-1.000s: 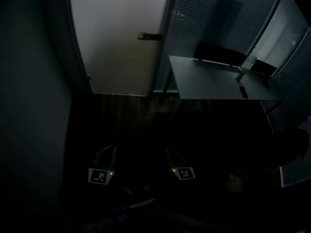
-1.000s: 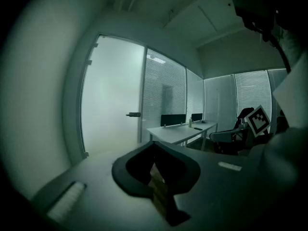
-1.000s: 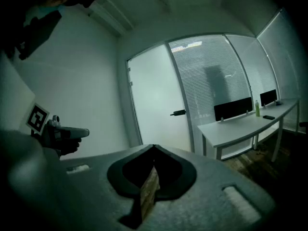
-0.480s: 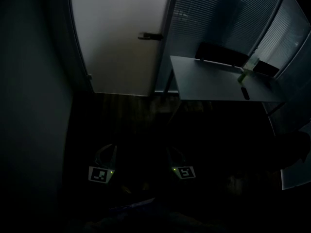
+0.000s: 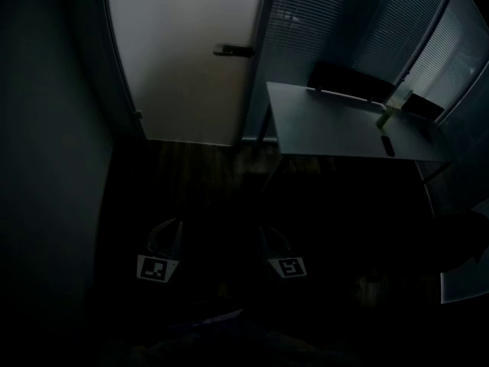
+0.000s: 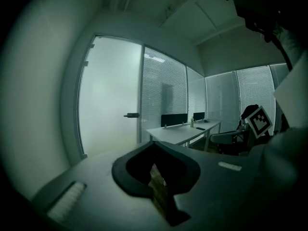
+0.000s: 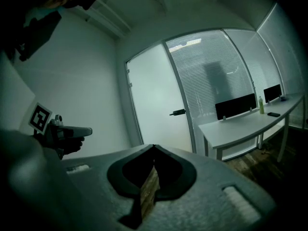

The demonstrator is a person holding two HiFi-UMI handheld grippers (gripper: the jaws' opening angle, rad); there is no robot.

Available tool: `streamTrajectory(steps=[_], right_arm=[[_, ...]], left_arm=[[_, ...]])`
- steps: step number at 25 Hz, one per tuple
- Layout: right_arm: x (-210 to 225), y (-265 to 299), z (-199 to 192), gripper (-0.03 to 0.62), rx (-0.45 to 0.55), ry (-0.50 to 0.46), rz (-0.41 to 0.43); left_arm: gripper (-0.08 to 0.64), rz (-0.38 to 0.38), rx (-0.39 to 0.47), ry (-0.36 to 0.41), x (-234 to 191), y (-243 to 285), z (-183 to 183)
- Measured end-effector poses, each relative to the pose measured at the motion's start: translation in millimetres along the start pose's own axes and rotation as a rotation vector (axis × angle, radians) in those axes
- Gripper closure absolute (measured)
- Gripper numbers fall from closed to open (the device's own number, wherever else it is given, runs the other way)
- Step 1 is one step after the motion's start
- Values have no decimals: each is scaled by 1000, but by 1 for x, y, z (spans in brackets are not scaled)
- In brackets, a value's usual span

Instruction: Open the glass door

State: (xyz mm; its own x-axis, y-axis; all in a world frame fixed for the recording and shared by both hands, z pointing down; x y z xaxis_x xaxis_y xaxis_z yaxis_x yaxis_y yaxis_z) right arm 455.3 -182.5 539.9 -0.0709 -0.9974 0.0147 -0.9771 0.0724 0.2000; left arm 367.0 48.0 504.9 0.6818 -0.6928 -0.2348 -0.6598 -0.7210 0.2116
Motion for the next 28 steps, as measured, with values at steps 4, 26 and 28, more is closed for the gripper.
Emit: streamTrajectory(steps=[4, 26, 28], right_arm=[[11, 1, -3, 592, -3, -2, 17], [58, 176, 27, 591, -51, 0, -35], [63, 193, 35, 591, -48, 5, -48]], left_arm=[[557, 14, 5, 11, 7, 4, 2], [557, -57, -23, 12, -96, 170, 61], [557, -67, -27, 12, -109, 187, 69]])
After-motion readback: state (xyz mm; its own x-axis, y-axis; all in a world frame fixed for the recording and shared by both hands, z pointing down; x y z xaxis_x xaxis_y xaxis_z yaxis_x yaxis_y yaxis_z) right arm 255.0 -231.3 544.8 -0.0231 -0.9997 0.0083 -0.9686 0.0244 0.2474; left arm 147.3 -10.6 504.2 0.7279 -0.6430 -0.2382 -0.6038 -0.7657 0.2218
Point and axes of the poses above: the fingertips, and each gripper's own axes: y forward along the fingers, x to its right, z out of its top, the point moved 4 cm from there along -y, backward along the fingers, and after that the axes turned 12 degrees about -y, right-handed, at the moved point
